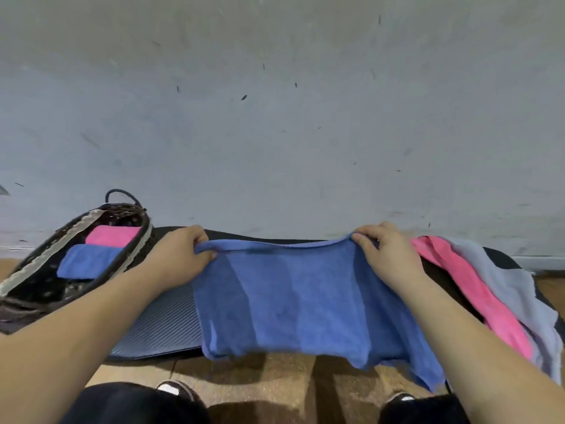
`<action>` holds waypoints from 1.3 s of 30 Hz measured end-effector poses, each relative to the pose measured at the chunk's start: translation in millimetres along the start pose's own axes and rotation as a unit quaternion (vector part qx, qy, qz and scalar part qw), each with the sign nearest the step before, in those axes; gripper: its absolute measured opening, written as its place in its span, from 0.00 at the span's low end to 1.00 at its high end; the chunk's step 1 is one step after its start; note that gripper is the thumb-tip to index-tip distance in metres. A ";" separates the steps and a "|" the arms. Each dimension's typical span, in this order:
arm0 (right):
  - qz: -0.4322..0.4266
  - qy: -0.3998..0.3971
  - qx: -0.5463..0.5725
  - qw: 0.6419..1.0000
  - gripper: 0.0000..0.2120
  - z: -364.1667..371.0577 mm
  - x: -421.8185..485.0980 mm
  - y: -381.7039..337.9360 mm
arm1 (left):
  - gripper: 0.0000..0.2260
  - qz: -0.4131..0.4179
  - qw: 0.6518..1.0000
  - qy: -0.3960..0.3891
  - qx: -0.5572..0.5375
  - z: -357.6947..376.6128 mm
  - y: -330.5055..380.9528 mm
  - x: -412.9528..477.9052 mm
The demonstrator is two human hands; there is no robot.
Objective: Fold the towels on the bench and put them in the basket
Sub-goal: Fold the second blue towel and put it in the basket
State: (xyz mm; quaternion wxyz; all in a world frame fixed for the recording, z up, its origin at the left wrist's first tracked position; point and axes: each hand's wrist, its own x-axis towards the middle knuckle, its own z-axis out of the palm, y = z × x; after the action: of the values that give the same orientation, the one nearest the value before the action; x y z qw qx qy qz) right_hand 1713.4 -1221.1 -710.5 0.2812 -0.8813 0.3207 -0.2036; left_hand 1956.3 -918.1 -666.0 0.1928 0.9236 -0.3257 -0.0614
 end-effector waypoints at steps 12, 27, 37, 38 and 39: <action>0.070 -0.057 -0.146 0.985 0.11 94.3 67.8 37.9 | 0.14 -0.179 0.980 -0.026 -0.078 82.5 -46.3 95.7; -0.022 -0.174 -0.167 0.970 0.26 93.5 28.0 -27.9 | 0.32 -0.037 0.990 -0.137 0.007 92.6 -20.1 10.4; 0.110 -0.436 -0.283 0.847 0.47 117.7 -19.7 -62.0 | 0.37 -0.041 0.977 -0.177 0.108 144.6 -24.7 -29.7; 0.112 -0.433 -0.283 0.848 0.48 122.5 -19.2 -63.9 | 0.37 -0.018 0.979 -0.164 0.117 143.7 -34.8 -28.0; 0.112 -0.428 -0.283 0.851 0.48 128.3 -18.5 -65.9 | 0.37 0.008 0.980 -0.153 0.127 140.7 -45.6 -25.7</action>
State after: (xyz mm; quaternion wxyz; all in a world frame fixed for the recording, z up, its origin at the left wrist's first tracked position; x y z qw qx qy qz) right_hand 1799.2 -1119.7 -769.9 0.1496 -0.8808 0.3091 0.3259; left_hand 1929.0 -914.0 -813.6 0.0229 0.9176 -0.3639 -0.1582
